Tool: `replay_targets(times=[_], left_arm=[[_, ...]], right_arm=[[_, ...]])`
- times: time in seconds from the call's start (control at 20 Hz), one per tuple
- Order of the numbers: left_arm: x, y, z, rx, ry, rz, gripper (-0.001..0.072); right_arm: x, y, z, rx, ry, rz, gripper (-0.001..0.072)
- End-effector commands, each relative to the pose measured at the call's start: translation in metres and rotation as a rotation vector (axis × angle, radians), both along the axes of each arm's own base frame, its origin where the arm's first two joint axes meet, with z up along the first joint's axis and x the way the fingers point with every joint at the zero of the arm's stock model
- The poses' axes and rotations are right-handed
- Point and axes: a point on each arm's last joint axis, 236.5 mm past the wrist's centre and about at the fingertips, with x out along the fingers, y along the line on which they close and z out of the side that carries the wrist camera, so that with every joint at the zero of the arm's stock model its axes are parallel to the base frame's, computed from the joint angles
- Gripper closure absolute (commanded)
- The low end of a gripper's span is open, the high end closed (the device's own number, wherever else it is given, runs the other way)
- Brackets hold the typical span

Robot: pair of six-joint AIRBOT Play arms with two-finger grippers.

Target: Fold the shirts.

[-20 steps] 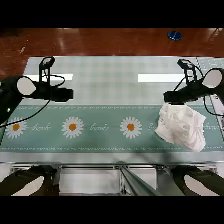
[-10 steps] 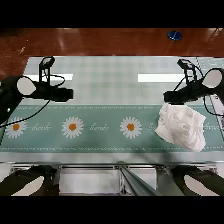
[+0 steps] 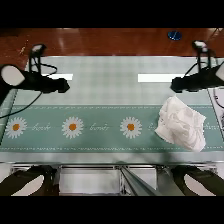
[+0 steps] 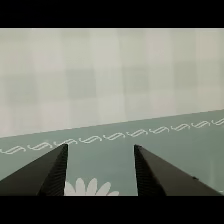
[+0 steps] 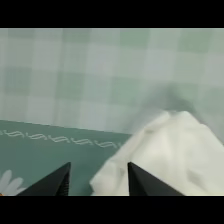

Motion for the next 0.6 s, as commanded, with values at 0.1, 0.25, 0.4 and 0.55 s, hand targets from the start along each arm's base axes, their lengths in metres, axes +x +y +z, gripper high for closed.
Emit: replay_targets(times=[0.1, 0.25, 0.4, 0.55], left_arm=[[-0.026, 0.039, 0.047, 0.009, -0.023, 0.068, 0.0199], [-0.061, 0.008, 0.025, -0.095, 0.0, 0.033, 0.02], [-0.084, -0.019, -0.01, -0.125, 0.046, -0.019, 0.02], [-0.094, -0.032, -0.024, -0.118, 0.082, -0.063, 0.02]], right_arm=[[-0.1, -0.108, 0.06, -0.243, -0.036, -0.31, 0.03], [-0.15, -0.089, 0.005, -0.109, 0.013, -0.35, 0.03], [-0.163, -0.063, -0.063, 0.001, 0.09, -0.348, 0.03], [-0.16, -0.057, -0.112, 0.033, 0.152, -0.36, 0.03]])
